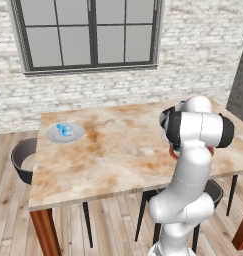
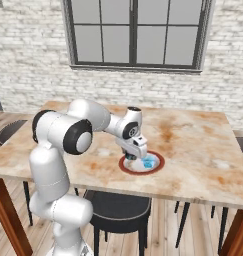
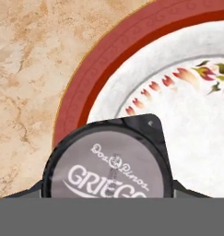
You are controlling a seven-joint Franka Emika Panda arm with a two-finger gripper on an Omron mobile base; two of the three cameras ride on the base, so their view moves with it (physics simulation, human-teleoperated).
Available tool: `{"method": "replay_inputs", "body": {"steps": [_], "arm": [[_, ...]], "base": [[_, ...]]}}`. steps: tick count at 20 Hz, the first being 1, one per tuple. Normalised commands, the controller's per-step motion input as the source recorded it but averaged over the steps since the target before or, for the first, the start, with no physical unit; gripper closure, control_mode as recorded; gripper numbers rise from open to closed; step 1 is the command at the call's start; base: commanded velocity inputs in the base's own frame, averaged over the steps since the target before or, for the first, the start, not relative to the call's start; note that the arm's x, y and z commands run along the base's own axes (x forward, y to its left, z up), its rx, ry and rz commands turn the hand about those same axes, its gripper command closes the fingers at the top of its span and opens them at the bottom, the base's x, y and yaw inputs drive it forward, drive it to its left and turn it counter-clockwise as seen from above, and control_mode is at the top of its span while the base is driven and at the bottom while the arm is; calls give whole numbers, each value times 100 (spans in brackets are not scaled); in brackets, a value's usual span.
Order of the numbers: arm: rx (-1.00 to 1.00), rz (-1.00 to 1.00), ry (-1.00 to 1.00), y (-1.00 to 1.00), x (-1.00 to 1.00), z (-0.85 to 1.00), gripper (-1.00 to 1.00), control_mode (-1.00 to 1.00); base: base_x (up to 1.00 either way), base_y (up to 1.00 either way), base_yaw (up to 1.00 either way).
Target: Place two yogurt containers on each plate.
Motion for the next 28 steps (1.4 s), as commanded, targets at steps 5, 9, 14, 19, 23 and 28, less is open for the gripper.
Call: {"method": "replay_inputs", "body": {"steps": [5,9,14,19,23,28], "arm": [[4,0,0,-9,-27,12,100,-100],[0,0,0,-17,-42,1,100,-100],[0,0,0,-10,-6,-13,100,-100],[0,0,0,0,0,0,-100,-100],[0,0,0,0,0,0,-100,-100],[0,0,0,0,2,0,-100,-100]], "base": [[0,0,0],[0,0,0],[0,0,0],[0,0,0],[0,0,0],[0,0,0]]}}
